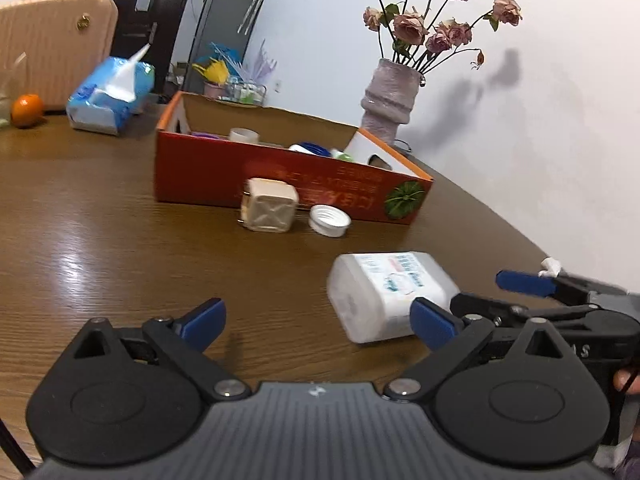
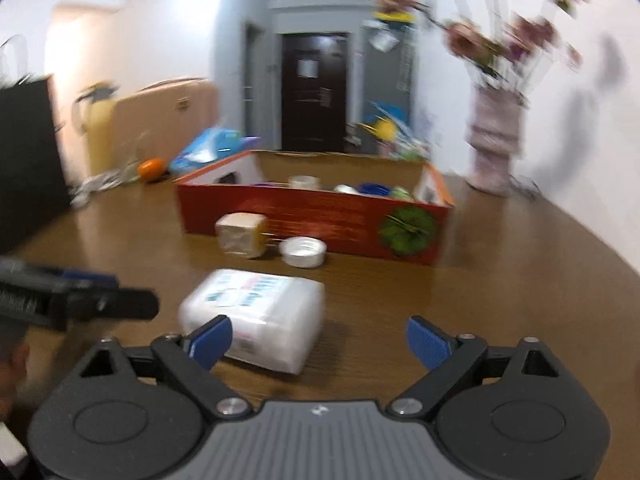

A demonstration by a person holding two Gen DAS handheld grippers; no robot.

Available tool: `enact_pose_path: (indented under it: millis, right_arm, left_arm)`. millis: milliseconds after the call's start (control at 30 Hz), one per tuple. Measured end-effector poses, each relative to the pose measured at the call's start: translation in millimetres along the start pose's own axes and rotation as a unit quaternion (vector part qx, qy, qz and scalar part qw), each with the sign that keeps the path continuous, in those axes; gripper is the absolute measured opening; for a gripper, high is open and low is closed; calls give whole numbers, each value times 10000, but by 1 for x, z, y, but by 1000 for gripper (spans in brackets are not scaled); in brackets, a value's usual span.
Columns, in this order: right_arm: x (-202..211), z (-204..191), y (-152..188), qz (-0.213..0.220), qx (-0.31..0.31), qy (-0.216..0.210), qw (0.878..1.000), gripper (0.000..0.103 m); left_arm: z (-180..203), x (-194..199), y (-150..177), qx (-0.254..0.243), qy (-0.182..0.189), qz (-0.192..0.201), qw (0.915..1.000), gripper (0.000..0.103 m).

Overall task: Organize rigid objects
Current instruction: 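Grasp the white pill bottle with the left tool, right tool supporting it, then carry the pill bottle into the box and open the left tool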

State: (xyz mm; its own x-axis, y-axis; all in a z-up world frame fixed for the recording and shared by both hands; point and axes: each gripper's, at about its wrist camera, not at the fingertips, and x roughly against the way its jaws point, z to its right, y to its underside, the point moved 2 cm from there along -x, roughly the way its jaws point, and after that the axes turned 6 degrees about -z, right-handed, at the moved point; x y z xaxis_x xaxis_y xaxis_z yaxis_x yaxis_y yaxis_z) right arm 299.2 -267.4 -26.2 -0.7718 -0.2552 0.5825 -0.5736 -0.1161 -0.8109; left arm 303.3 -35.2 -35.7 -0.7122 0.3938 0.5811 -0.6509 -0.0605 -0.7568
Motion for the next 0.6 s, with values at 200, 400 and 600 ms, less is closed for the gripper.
enact_pose_path:
  millis: [200,400,600]
  right_arm:
    - [-6,15,-5,55,-858,-763,9934,71]
    - [-35,28,-6,-310,-2036,-1447,9678,33]
    - [-7,9,8,-283,-1829,-1361,9733,30]
  left_arm:
    - [0,-14,-13,527,360,35,9980,81]
    - [12,-31,-13,876,593,-172,9942,37]
    - [21,-3,4,828,477,-46,9954,34]
